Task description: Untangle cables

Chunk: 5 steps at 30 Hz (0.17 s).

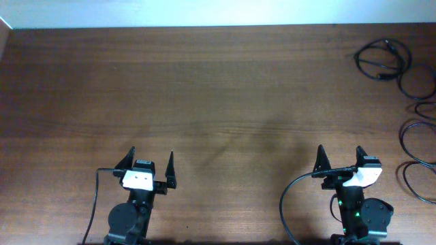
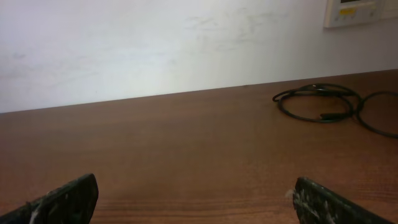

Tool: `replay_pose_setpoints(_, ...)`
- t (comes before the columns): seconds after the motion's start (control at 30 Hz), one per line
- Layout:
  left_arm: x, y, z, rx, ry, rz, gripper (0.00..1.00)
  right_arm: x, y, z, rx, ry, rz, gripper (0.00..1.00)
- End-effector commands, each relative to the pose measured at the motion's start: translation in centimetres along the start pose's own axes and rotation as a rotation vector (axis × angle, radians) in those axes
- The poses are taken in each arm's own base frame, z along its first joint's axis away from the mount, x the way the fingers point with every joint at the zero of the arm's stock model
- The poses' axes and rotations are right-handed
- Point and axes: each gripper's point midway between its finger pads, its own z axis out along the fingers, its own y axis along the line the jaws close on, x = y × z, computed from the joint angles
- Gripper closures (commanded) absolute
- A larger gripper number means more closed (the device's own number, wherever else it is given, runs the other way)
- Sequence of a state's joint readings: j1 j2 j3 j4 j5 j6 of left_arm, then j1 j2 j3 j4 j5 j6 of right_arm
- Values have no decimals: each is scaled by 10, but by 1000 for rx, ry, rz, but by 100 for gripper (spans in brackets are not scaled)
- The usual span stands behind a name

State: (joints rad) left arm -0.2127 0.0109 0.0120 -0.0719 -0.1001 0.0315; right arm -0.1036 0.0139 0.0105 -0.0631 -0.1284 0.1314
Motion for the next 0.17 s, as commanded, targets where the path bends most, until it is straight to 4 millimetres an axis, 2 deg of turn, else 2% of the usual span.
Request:
replay_pose_setpoints(0.0,1,0,0,1,2,15,1,2,0,0,4,4,-4,1)
replay_pose_setpoints(0.13,1,0,0,1,2,15,1,2,0,0,4,4,-4,1)
